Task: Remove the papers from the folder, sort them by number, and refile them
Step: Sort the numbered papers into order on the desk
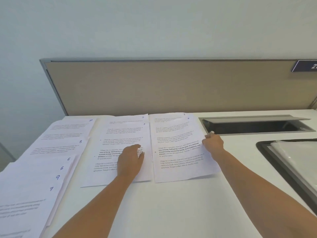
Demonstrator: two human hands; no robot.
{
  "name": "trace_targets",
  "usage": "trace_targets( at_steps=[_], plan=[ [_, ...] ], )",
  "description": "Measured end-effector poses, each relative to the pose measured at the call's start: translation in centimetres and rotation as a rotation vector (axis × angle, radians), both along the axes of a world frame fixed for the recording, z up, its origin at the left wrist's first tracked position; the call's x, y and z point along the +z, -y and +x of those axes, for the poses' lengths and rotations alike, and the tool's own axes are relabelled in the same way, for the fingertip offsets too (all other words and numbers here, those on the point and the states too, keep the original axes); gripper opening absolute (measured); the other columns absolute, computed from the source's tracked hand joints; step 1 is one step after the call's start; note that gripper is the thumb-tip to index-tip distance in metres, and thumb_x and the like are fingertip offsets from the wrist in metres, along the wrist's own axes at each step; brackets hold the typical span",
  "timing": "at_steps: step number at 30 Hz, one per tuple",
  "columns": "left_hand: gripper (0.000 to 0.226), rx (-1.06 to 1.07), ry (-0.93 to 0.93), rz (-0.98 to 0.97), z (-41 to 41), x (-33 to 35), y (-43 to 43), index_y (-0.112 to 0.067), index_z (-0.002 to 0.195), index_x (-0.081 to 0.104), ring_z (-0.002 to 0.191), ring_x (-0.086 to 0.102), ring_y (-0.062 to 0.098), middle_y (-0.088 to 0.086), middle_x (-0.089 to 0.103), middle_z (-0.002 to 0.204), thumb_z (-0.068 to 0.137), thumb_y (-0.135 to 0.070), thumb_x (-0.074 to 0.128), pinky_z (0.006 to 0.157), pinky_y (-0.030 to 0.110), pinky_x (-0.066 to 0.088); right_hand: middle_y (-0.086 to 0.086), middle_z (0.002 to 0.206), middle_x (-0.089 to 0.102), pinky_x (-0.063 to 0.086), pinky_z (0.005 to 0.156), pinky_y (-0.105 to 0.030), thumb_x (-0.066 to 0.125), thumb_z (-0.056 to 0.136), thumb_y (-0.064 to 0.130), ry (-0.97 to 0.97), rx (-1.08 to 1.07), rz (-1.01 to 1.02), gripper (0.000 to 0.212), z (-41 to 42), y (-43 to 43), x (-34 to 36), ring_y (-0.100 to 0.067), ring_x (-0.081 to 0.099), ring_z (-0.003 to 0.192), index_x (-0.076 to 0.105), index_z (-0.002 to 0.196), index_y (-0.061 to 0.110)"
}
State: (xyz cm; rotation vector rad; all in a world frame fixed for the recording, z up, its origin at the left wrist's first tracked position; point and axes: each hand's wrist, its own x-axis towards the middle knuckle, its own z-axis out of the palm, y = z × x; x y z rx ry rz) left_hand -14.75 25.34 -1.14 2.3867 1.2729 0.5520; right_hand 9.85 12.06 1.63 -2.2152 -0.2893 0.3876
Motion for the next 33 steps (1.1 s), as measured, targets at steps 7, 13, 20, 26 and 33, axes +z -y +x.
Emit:
trace_targets(
  at_steps=[7, 13, 20, 26, 33],
  plan=[
    [0.044, -0.08, -0.202, 0.084, -0.8, -1.1, -0.5, -0.021, 0.139, 0.04, 0.137, 0.029, 0.011, -0.005, 0.038, 0.146, 0.099, -0.037, 0.039, 0.11, 0.032, 0.021, -0.018, 0.129, 0.053, 0.045, 0.09, -0.035, 0.049, 0.088, -0.001, 0.002, -0.035, 0.071, 0.035, 0.2, -0.9, -0.8, -0.034, 0.054, 0.111, 0.057, 0.121, 0.002],
    [0.044, -0.099, -0.234, 0.072, -1.1, -1.4, -0.8, -0.022, 0.14, 0.039, 0.14, 0.023, 0.01, -0.006, 0.032, 0.151, 0.099, -0.037, 0.039, 0.114, 0.032, 0.018, -0.018, 0.124, 0.056, 0.044, 0.087, -0.032, 0.049, 0.086, -0.002, 0.002, -0.068, 0.088, 0.033, 0.4, -0.8, -1.4, -0.033, 0.056, 0.107, 0.059, 0.118, 0.002],
    [0.045, -0.102, -0.221, 0.074, -1.1, -1.5, -0.9, -0.021, 0.14, 0.039, 0.141, 0.023, 0.01, -0.005, 0.032, 0.151, 0.099, -0.037, 0.04, 0.113, 0.033, 0.018, -0.019, 0.117, 0.061, 0.041, 0.079, -0.026, 0.055, 0.086, -0.001, 0.07, -0.079, 0.152, 0.031, -0.2, -0.7, -1.9, -0.032, 0.058, 0.101, 0.058, 0.117, -0.003],
    [0.044, -0.091, -0.211, 0.072, -1.2, -1.6, -0.8, -0.022, 0.14, 0.039, 0.14, 0.023, 0.009, -0.006, 0.032, 0.15, 0.099, -0.036, 0.039, 0.115, 0.036, 0.014, -0.01, 0.125, 0.056, 0.037, 0.092, -0.029, 0.054, 0.091, 0.011, 0.459, 0.173, 0.051, 0.025, -2.0, -0.5, -2.8, -0.025, 0.049, 0.117, 0.062, 0.114, 0.004],
    [0.046, -0.096, -0.232, 0.061, -1.1, -1.6, -0.8, -0.022, 0.141, 0.037, 0.141, 0.021, 0.01, -0.006, 0.029, 0.152, 0.099, -0.039, 0.038, 0.116, 0.038, 0.014, -0.001, 0.119, 0.063, 0.039, 0.085, -0.025, 0.048, 0.095, 0.034, 0.534, 0.408, -0.137, 0.033, -3.4, -1.7, -3.3, -0.019, 0.055, 0.111, 0.064, 0.114, 0.013]
  ],
)
